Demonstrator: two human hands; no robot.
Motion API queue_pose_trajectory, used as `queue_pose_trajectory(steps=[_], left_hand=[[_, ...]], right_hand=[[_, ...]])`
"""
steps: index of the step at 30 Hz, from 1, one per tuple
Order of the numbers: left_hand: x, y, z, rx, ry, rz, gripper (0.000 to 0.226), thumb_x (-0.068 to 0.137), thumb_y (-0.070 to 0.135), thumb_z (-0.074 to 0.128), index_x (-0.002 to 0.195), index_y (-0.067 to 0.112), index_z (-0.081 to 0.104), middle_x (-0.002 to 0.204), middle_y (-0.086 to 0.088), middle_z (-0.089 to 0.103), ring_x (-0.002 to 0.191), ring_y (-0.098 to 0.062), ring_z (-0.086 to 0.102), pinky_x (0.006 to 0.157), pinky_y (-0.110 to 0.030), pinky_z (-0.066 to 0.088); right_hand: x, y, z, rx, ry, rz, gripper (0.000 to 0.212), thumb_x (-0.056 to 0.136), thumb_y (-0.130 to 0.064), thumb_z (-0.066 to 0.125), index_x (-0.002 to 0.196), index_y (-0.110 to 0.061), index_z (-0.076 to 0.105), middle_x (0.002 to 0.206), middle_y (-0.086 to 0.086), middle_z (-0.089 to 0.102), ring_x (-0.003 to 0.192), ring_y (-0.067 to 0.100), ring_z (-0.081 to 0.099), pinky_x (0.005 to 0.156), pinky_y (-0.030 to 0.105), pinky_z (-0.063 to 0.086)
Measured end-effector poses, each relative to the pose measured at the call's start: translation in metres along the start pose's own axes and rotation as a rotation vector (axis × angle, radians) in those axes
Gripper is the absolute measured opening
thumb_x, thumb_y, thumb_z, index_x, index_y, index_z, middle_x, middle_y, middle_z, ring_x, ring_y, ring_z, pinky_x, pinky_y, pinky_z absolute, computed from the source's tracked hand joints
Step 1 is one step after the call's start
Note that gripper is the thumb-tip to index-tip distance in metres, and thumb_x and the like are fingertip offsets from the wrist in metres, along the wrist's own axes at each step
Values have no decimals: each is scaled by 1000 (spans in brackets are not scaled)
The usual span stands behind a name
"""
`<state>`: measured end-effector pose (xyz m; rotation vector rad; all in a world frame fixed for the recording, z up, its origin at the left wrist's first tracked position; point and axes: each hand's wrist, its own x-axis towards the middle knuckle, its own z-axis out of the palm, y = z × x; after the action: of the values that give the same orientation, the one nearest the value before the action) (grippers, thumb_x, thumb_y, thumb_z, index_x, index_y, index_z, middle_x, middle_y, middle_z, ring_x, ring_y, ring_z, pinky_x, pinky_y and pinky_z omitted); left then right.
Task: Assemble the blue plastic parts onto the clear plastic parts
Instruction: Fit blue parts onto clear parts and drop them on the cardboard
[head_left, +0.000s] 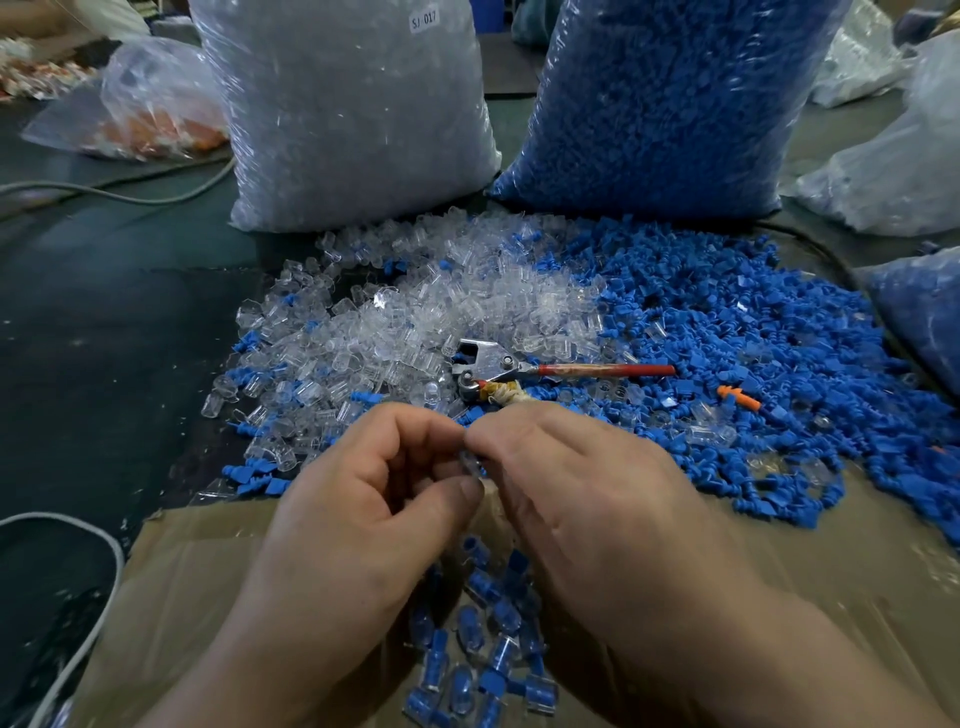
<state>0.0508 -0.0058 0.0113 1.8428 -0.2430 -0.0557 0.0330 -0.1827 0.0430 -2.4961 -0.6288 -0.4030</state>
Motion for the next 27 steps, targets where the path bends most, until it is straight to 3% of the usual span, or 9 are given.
queue_pose_trajectory(steps=[3,9,13,15,17,18,20,23,27], left_hand=[[1,-1,3,75,12,11,31,78,23,82,95,44,70,82,6,74,71,-15,70,63,-37,62],[3,-5,4,-16,108,-15,26,67,37,75,92,41,71,79,4,74,67,-19,69,62,-42,56],[3,-8,1,-27,157,-51,31,65,41,88,92,39,71,77,5,74,66,-14,70,59,-35,56],[3,-10,1,-14,163,-64,24,73,33,84,92,40,71,77,6,73,65,-10,70,56,-27,56],[3,-12,2,-37,184,-65,25,80,15,81,90,37,72,73,4,71,61,-9,66,52,-21,53],[3,-13,2,-58,189,-73,27,81,10,79,89,35,73,72,3,70,60,-10,65,52,-21,52],[3,-10,4,-103,192,-105,27,79,8,78,88,32,73,72,1,70,60,-12,64,51,-21,52],[4,-6,4,-147,191,-132,27,79,6,76,85,33,73,73,0,70,60,-12,64,52,-21,52],[3,0,3,-116,180,-131,28,81,7,76,84,35,73,73,1,71,59,-9,65,52,-16,52]], right_hand=[[1,-3,0,-66,-27,-20,28,93,-19,50,115,-12,66,102,2,65,86,22,62,65,42,55],[0,-8,2,-161,0,13,35,92,-25,43,114,-16,68,98,0,67,83,19,63,63,37,54],[1,0,5,-220,37,52,38,90,-26,56,128,-23,57,116,-1,64,104,19,60,84,36,54],[4,17,-2,-324,-38,220,57,91,-41,50,143,-32,31,144,-1,46,133,24,39,112,50,34],[6,36,-10,-433,-160,397,74,89,-58,43,148,-37,4,160,-4,16,148,24,7,117,44,0],[6,44,-10,-475,-212,430,77,90,-63,41,148,-36,-1,161,-3,10,149,25,3,116,42,-3],[7,53,-8,-510,-289,440,75,90,-66,40,150,-34,8,159,1,17,146,28,13,120,45,8],[10,55,-6,-526,-288,421,69,86,-68,45,143,-33,27,143,-3,39,129,26,33,109,45,30],[13,58,-9,-486,-237,395,68,80,-67,53,137,-32,37,128,-8,51,117,22,33,99,41,35]])
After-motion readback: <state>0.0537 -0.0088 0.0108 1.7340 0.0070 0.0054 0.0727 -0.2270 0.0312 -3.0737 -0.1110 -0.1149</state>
